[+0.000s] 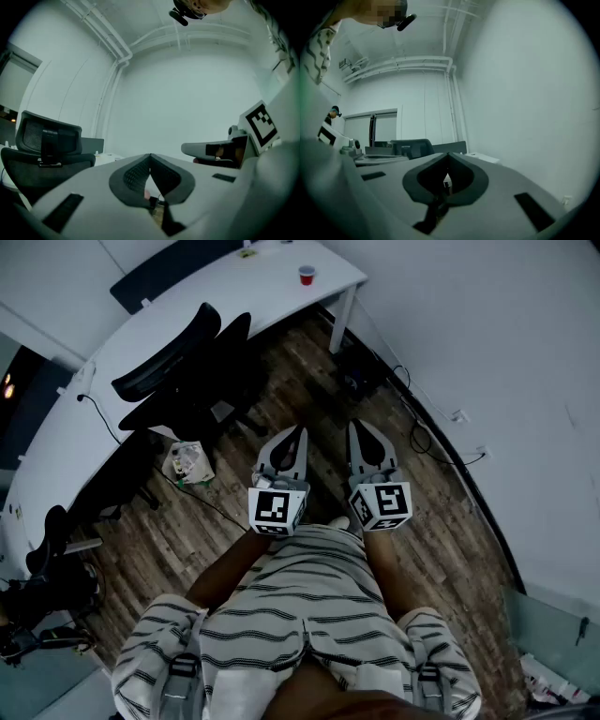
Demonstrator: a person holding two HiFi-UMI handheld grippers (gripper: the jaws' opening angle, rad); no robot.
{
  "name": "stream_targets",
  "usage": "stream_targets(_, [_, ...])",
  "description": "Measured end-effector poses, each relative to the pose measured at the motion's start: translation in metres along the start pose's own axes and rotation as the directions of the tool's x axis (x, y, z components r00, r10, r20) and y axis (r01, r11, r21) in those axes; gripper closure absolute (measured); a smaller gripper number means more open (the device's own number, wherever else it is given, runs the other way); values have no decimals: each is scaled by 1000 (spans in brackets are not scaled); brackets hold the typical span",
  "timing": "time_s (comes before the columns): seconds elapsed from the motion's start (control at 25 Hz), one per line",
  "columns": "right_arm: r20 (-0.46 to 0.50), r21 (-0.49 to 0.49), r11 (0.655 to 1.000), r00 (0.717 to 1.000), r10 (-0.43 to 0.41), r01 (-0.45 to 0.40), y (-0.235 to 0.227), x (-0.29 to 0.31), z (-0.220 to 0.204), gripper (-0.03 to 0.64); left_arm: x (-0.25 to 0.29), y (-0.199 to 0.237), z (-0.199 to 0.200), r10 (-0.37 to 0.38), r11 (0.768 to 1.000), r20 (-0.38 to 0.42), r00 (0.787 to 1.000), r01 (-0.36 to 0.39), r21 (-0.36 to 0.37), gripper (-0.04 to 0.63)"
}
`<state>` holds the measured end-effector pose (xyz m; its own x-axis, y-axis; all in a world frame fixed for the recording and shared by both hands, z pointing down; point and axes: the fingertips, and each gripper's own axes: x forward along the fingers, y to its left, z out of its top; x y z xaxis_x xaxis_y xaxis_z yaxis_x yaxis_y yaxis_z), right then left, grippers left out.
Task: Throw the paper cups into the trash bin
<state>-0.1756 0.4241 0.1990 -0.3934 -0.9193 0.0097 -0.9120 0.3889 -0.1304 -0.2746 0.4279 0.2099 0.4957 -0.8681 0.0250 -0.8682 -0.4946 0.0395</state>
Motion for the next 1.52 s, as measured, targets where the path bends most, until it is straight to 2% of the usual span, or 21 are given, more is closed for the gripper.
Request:
stream_targets(0.6, [-10, -11, 999, 999, 46, -46, -23, -14, -3, 606, 12, -29, -7, 13, 1000, -14, 1000, -13, -3, 572])
stream_targets(1.0, [-3, 17, 996, 996, 86, -86, -48, -27, -4, 606, 14, -44, -13, 88, 996, -39, 995, -88, -9, 572])
stream_targets(1.16, [-9, 17, 995, 995, 100, -100, -57, -37, -11, 606, 16, -61, -19, 92, 996, -44, 995, -93, -7, 572])
stream_targets(1.32, [-24, 21, 996, 996, 86, -86, -74, -45, -21, 606, 19, -80, -28, 72, 997, -71, 995, -72, 3, 572])
stream_targets(1.52, [-37, 56, 997, 998, 46, -43, -92, -54, -29, 606, 25, -90, -26, 65, 998, -67, 996, -64, 11, 572])
